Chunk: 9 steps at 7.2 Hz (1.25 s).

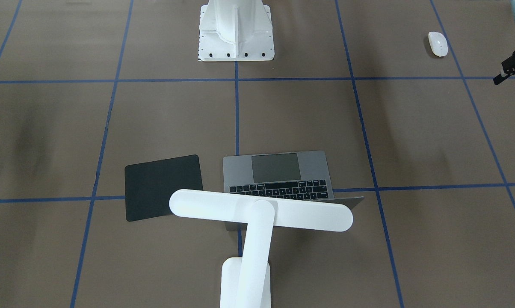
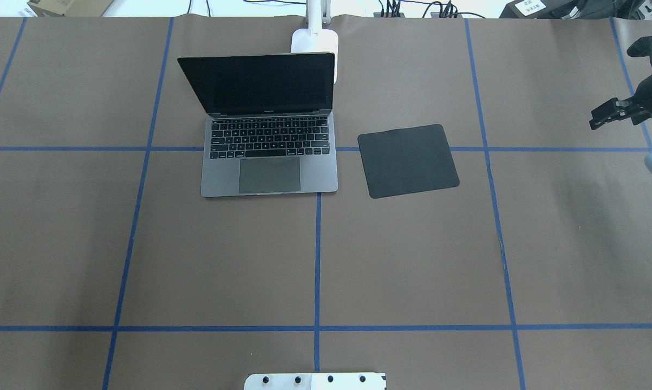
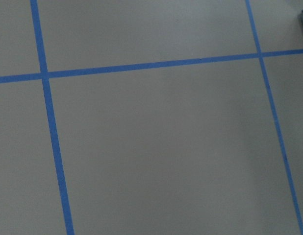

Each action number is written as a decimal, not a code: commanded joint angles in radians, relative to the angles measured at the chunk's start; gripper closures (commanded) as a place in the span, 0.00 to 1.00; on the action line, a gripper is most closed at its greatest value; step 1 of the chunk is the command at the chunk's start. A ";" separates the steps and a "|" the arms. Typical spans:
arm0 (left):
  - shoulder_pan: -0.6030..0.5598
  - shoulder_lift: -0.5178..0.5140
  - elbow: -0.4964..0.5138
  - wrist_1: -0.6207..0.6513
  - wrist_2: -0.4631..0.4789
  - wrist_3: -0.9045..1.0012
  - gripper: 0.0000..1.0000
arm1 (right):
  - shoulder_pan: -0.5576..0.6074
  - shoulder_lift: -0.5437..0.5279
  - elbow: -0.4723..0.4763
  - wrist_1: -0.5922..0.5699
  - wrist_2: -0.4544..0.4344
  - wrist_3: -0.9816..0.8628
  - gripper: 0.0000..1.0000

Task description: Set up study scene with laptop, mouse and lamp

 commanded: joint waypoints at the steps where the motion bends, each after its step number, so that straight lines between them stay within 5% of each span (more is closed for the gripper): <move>1: 0.134 0.150 -0.078 -0.006 0.098 -0.062 0.00 | 0.003 -0.016 -0.001 0.002 -0.001 -0.005 0.00; 4: 0.176 0.341 -0.077 -0.176 0.102 -0.091 0.00 | 0.006 -0.052 0.014 0.002 -0.001 -0.007 0.00; 7: 0.187 0.384 -0.074 -0.199 0.102 -0.094 0.00 | 0.130 -0.219 0.142 -0.024 0.025 -0.181 0.00; 9: 0.208 0.384 -0.069 -0.199 0.102 -0.095 0.00 | 0.247 -0.227 0.201 -0.243 0.103 -0.384 0.00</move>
